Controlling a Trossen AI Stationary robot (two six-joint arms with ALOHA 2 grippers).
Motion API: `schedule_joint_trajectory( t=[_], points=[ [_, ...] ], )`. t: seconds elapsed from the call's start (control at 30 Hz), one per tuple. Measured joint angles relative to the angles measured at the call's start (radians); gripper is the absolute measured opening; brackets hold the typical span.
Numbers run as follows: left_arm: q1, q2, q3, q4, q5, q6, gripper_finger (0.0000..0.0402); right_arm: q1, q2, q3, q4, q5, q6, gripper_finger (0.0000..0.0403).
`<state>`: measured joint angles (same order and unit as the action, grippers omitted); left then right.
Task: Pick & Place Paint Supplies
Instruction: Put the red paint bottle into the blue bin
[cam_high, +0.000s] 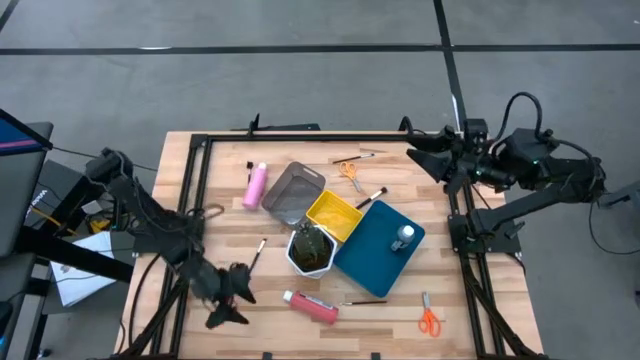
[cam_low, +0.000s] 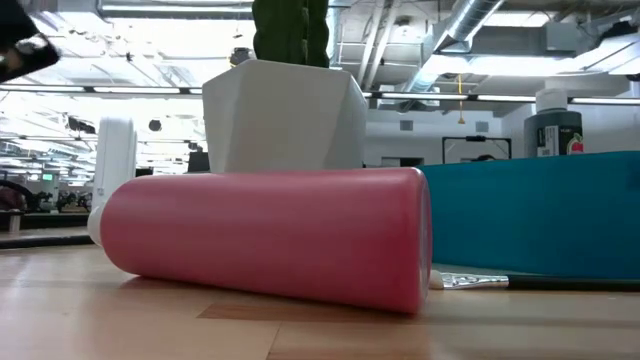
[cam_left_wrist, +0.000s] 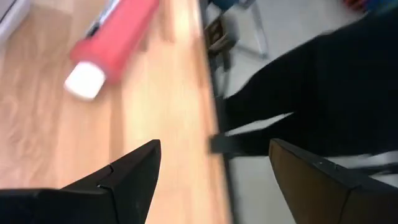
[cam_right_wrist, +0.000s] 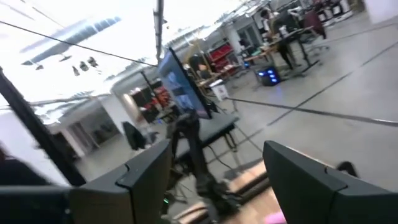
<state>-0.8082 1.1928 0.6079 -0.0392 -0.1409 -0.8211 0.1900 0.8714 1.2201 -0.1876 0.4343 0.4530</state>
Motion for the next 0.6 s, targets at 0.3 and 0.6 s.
schedule_joint_trajectory(
  t=[0.3,0.6],
  points=[
    [-0.055,0.213,0.000,0.025,-0.289,0.226,0.0294,0.091,0.000,0.000,0.152,-0.002,-0.025,0.0249],
    [0.036,0.377,0.000,0.225,-0.323,0.336,0.0294,0.150,0.009,0.000,0.193,0.001,-0.045,0.0249]
  ],
)
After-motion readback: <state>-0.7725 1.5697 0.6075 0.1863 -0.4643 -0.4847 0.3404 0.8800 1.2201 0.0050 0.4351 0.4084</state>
